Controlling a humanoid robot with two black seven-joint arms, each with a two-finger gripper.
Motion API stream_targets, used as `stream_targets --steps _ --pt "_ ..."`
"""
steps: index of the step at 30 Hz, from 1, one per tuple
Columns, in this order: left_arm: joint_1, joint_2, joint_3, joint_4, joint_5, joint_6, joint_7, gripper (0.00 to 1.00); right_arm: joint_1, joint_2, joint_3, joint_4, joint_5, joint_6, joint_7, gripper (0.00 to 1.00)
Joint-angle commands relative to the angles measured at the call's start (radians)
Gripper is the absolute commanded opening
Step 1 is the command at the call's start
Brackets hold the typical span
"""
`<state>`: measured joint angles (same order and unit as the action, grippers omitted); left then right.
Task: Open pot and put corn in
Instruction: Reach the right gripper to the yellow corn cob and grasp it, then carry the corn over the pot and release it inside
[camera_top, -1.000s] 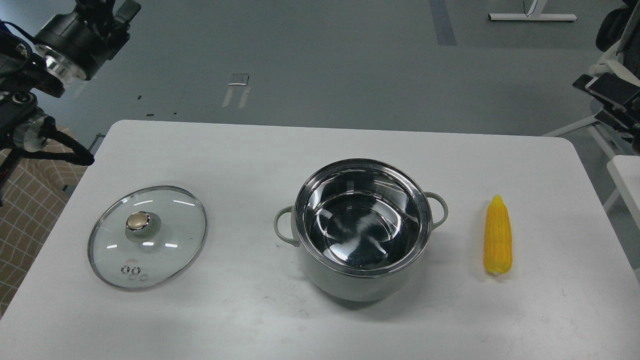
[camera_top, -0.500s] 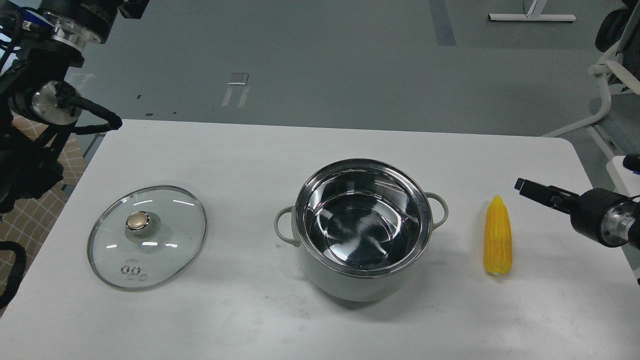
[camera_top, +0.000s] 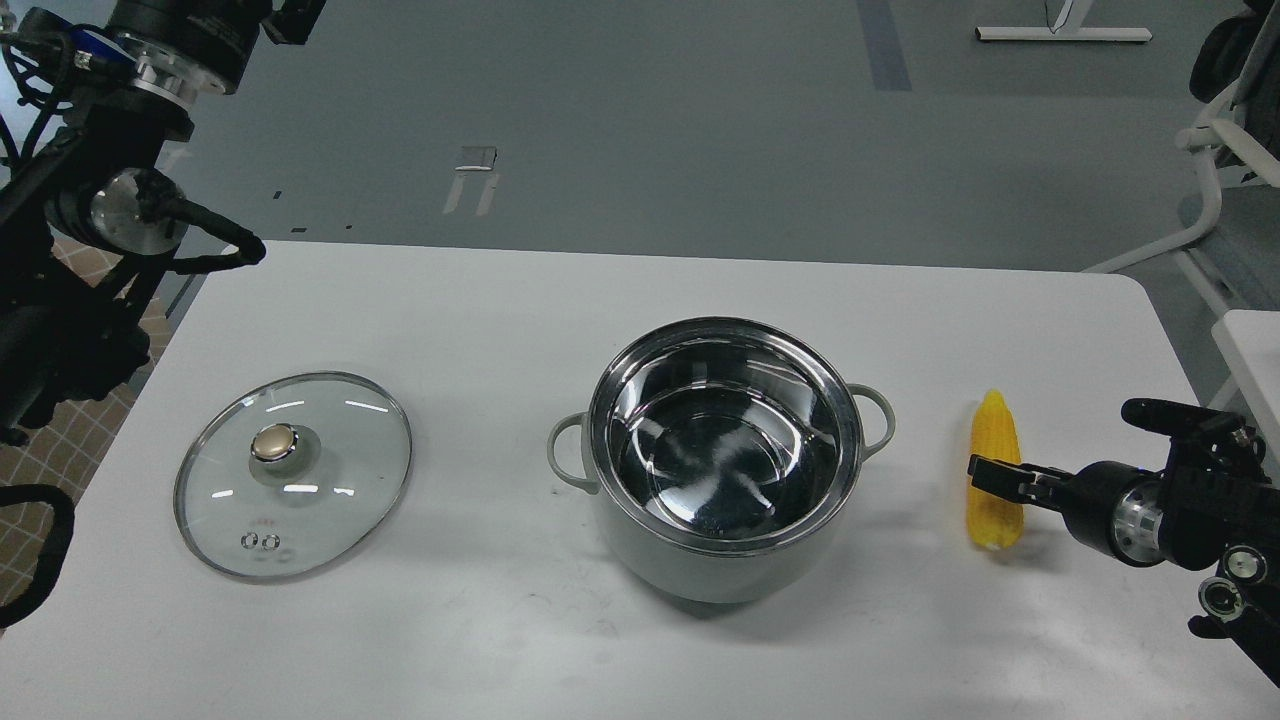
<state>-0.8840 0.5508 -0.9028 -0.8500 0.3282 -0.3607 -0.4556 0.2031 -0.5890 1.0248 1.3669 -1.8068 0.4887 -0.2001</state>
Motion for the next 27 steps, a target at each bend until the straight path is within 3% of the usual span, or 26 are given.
stream_targets --steps 1,2,4,9,19,27 --pt "-0.001 0.000 0.002 -0.001 0.000 0.000 0.000 0.97 0.001 0.012 0.000 -0.014 0.001 0.000 -0.001 0.62" --pt "-0.001 0.000 0.002 -0.001 0.000 0.000 0.000 0.97 0.001 0.012 0.000 -0.012 0.001 0.000 -0.002 0.56" --pt "-0.003 0.000 0.004 -0.001 0.000 0.000 0.001 0.97 0.002 0.012 0.004 -0.009 0.003 0.000 -0.002 0.31" --pt "-0.004 0.001 0.005 -0.003 0.002 0.002 0.002 0.97 0.022 0.011 0.018 -0.006 0.004 0.000 -0.002 0.00" --pt "-0.004 0.003 0.010 -0.012 0.003 0.003 0.002 0.96 0.033 0.038 0.250 0.136 0.021 0.000 0.013 0.00" --pt "-0.018 0.000 0.012 -0.014 0.008 0.008 0.003 0.97 0.036 0.171 0.221 0.359 0.121 0.000 0.018 0.00"
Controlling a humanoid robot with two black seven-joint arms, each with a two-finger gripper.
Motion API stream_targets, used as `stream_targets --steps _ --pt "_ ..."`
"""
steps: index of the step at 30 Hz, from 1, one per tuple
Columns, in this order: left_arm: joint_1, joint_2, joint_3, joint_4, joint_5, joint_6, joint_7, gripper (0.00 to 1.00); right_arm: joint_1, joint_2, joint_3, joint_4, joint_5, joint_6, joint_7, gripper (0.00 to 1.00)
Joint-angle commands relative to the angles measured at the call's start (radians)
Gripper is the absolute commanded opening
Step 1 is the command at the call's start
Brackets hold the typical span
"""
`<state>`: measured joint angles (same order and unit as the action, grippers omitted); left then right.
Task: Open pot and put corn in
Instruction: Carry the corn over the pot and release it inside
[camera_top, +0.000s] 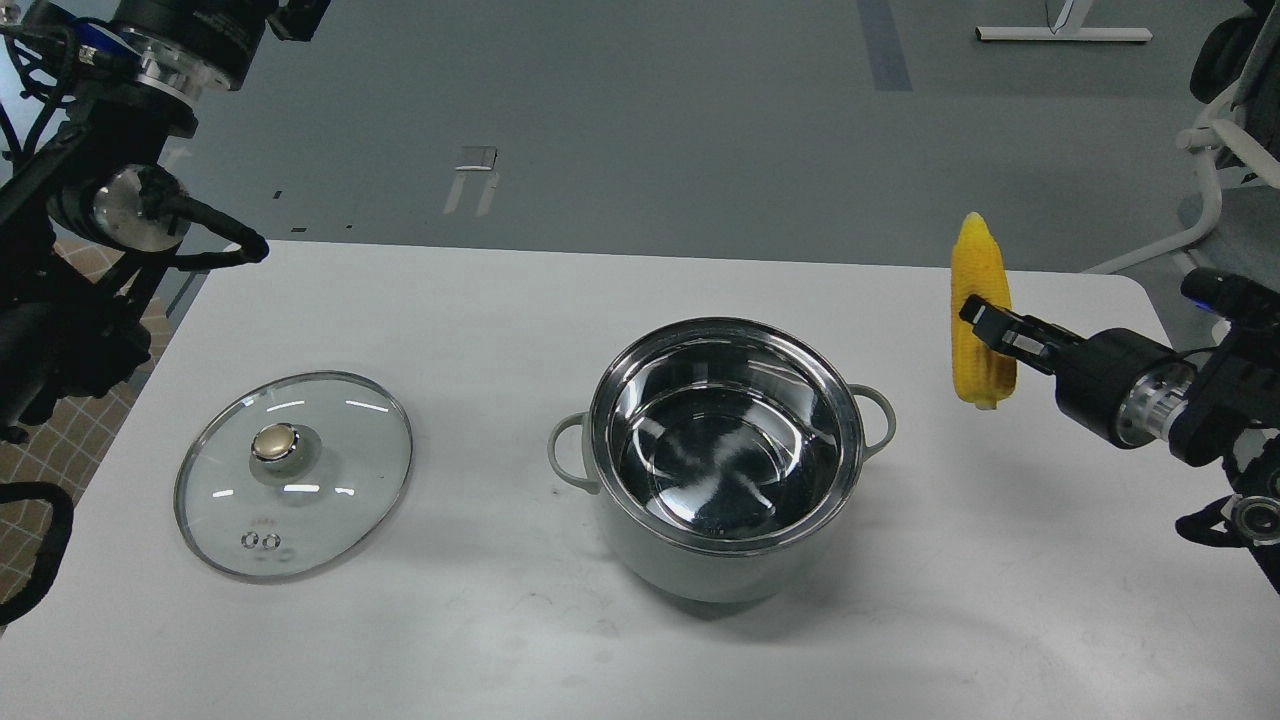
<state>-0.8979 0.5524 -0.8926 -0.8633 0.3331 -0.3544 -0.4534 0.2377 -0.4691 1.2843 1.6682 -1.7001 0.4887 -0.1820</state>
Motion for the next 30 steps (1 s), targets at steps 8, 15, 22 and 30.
stream_targets --steps 8,15,22,30 --pt "-0.006 0.009 0.003 0.000 0.006 -0.003 0.001 0.97 0.081 0.110 -0.255 0.062 0.014 0.000 -0.001 0.00" --pt "-0.006 0.011 0.003 0.000 0.006 -0.003 0.001 0.97 0.104 0.112 -0.376 0.064 0.013 0.000 -0.001 0.31" --pt "-0.007 0.015 0.004 0.000 0.009 -0.006 0.002 0.97 0.101 0.078 -0.376 0.064 0.017 0.000 0.006 0.99" --pt "-0.010 0.012 0.004 0.000 0.009 -0.008 0.007 0.97 0.103 0.066 -0.373 0.064 0.022 0.000 0.013 0.99"
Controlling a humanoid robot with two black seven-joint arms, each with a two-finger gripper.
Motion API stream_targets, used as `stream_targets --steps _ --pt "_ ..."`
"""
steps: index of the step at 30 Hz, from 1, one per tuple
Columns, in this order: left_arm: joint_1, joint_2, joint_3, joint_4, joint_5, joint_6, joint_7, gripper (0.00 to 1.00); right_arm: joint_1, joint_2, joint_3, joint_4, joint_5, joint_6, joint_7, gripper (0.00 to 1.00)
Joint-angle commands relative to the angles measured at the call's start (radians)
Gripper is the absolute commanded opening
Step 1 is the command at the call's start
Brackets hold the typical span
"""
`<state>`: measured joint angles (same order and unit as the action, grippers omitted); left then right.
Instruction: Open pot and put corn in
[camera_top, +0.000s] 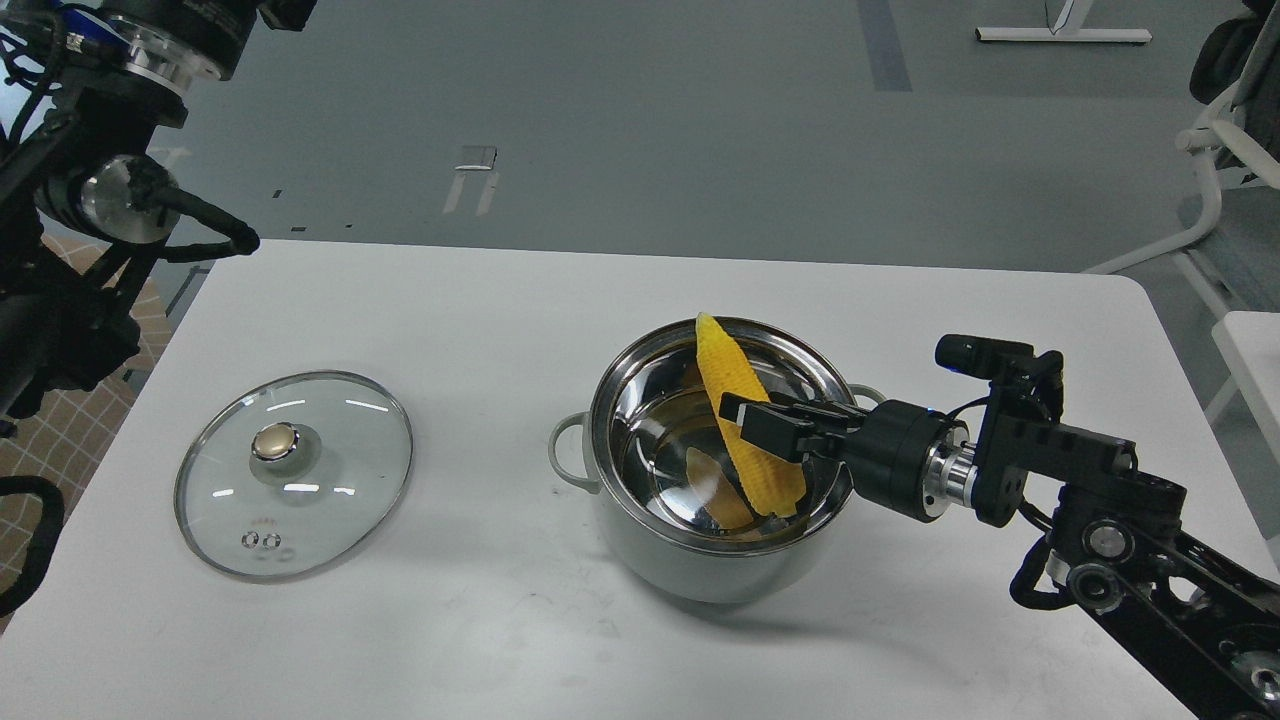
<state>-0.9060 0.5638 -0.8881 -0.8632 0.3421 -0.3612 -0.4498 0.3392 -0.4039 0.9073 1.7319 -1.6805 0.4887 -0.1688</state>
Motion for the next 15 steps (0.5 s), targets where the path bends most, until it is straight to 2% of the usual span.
stream_targets --steps 1,7,10,15 --pt "-0.004 0.001 0.000 0.001 0.000 -0.001 0.003 0.97 0.003 0.004 0.007 0.000 0.004 0.000 0.000 0.99" --pt "-0.007 0.001 0.000 0.000 0.000 -0.001 0.002 0.97 0.017 0.045 0.123 -0.003 0.024 0.000 0.002 0.99" --pt "-0.005 0.007 0.001 0.000 0.005 -0.008 0.002 0.97 0.052 0.111 0.208 -0.023 0.143 0.000 0.002 1.00" --pt "0.002 0.044 0.001 0.001 0.005 -0.031 0.002 0.98 0.162 0.126 0.300 -0.074 0.399 0.000 0.002 1.00"
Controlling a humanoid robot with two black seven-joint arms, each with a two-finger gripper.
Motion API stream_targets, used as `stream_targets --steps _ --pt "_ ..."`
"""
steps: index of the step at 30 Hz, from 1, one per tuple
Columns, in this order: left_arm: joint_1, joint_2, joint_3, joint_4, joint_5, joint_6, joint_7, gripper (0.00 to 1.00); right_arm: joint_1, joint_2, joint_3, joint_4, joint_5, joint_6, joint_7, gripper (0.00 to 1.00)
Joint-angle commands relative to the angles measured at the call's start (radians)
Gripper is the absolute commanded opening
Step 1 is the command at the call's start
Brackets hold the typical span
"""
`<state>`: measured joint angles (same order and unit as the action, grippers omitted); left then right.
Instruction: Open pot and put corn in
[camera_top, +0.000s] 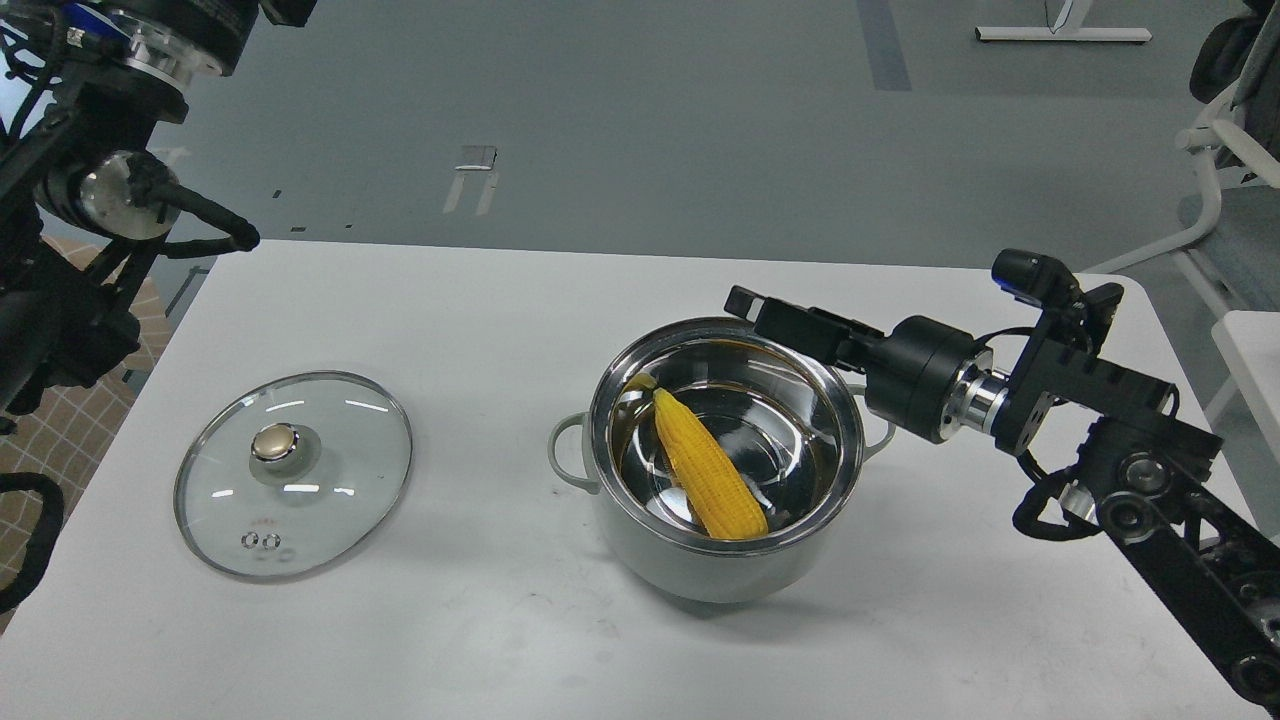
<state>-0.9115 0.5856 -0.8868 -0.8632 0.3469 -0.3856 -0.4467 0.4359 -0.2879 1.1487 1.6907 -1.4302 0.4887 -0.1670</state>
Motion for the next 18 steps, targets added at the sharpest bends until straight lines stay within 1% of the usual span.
stream_targets --steps 1,3,5,7,9,10,12,13,14,15,16,17,18 --pt "0.011 0.026 0.000 0.001 0.000 -0.007 -0.001 0.98 0.087 0.018 0.080 -0.048 0.195 0.000 0.000 1.00" --pt "0.014 0.030 -0.006 0.001 -0.005 -0.012 -0.004 0.98 0.156 0.085 0.165 -0.135 0.359 0.000 0.001 1.00" --pt "0.017 0.028 -0.012 0.007 -0.017 -0.019 -0.004 0.98 0.203 0.117 0.244 -0.210 0.407 0.000 0.001 1.00" --pt "0.017 0.025 -0.015 0.012 -0.023 -0.028 -0.006 0.98 0.245 0.131 0.295 -0.261 0.418 0.000 0.001 1.00" --pt "0.025 0.020 -0.015 0.015 -0.058 -0.048 -0.004 0.98 0.328 0.186 0.371 -0.377 0.419 0.000 0.001 1.00" --pt "0.029 0.020 -0.014 0.015 -0.065 -0.050 -0.003 0.98 0.345 0.196 0.387 -0.410 0.419 0.000 0.001 1.00" --pt "0.032 0.016 -0.014 0.016 -0.068 -0.048 -0.003 0.98 0.404 0.202 0.449 -0.552 0.419 0.000 0.003 1.00" --pt "0.032 0.016 -0.014 0.016 -0.068 -0.048 -0.003 0.98 0.405 0.202 0.450 -0.553 0.419 0.000 0.003 1.00" --pt "0.032 0.013 -0.017 0.019 -0.071 -0.041 -0.003 0.98 0.441 0.203 0.483 -0.642 0.421 0.000 0.006 1.00" --pt "0.032 0.011 -0.020 0.027 -0.072 -0.039 -0.004 0.98 0.457 0.203 0.499 -0.689 0.421 0.000 0.011 1.00" --pt "0.034 0.008 -0.032 0.048 -0.083 -0.039 -0.004 0.98 0.481 0.205 0.534 -0.771 0.428 0.000 0.027 1.00" --pt "0.034 -0.001 -0.046 0.082 -0.092 -0.050 0.000 0.98 0.500 0.205 0.563 -0.839 0.462 0.000 0.058 1.00" --pt "0.036 -0.006 -0.049 0.102 -0.094 -0.052 0.003 0.98 0.506 0.205 0.572 -0.867 0.488 0.000 0.076 1.00"
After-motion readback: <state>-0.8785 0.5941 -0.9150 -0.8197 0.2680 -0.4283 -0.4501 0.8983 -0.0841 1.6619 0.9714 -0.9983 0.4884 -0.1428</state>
